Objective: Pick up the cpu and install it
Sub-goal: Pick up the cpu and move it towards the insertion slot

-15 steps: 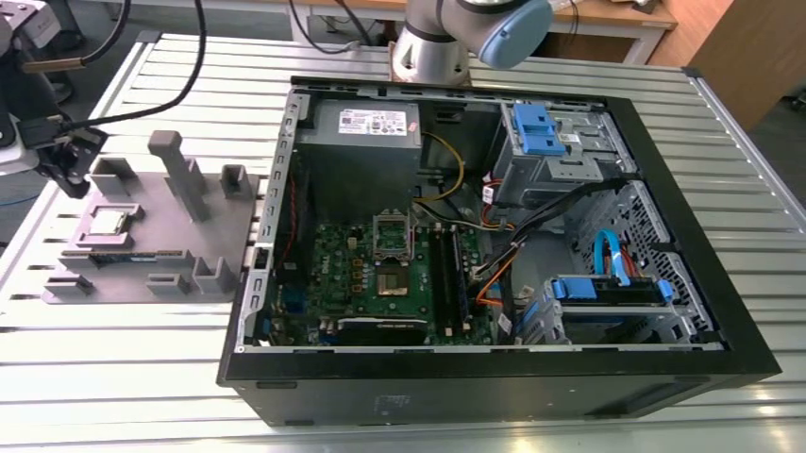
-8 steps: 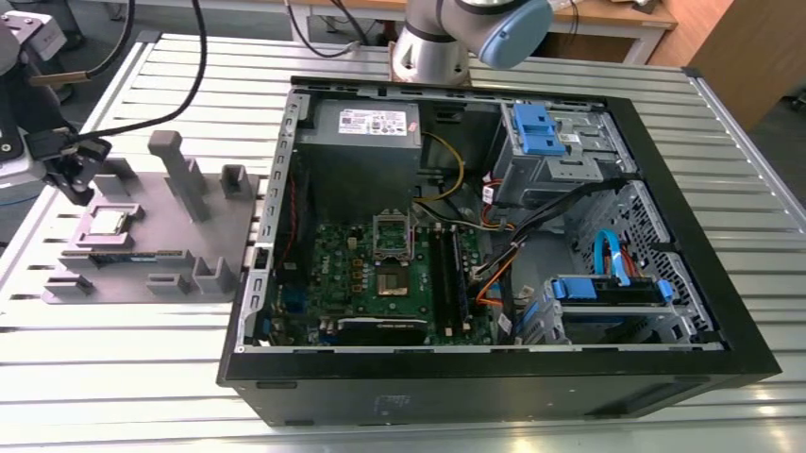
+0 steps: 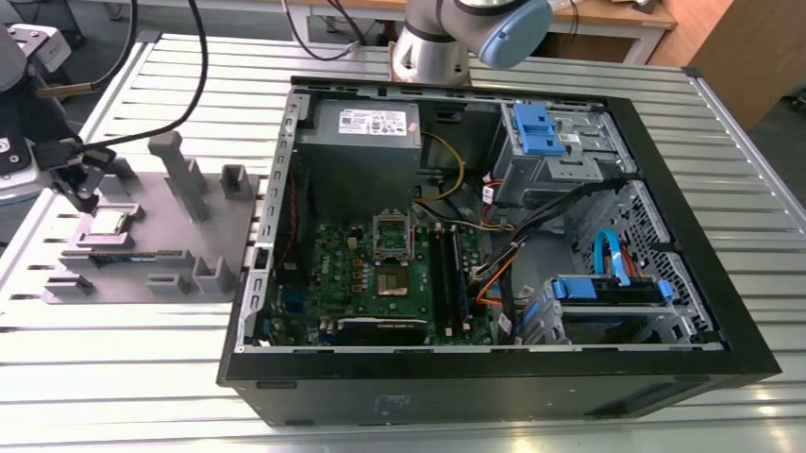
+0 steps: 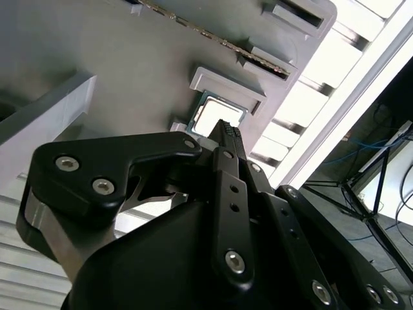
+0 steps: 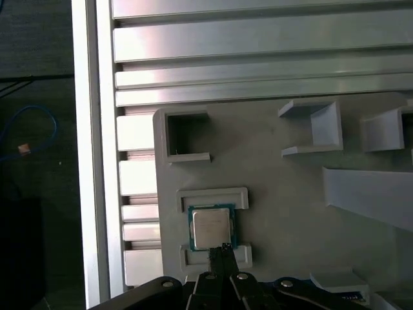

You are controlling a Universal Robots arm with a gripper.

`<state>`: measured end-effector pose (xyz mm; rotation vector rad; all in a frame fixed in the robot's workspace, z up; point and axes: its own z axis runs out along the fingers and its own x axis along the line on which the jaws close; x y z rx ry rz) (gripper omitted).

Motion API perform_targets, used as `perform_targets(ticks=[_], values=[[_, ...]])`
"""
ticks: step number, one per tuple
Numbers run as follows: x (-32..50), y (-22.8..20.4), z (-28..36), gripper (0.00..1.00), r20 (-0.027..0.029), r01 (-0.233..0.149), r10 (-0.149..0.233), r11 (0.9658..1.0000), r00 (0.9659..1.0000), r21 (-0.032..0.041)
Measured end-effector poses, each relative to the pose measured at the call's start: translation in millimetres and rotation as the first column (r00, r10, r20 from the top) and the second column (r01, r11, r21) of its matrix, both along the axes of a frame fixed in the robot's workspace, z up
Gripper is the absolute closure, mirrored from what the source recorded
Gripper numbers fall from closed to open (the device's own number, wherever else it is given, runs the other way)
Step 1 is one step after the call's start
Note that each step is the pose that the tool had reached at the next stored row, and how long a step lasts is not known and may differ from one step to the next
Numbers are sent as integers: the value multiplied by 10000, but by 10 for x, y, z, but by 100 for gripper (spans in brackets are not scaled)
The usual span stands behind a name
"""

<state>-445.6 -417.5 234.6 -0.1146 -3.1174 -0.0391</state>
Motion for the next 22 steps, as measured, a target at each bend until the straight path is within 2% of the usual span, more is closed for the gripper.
perform_targets(ticks=[10, 22], values=[[-1, 1, -160, 89, 1, -5, 5, 10000, 10000, -7], [11, 2, -192, 89, 2, -53, 53, 10000, 10000, -7]])
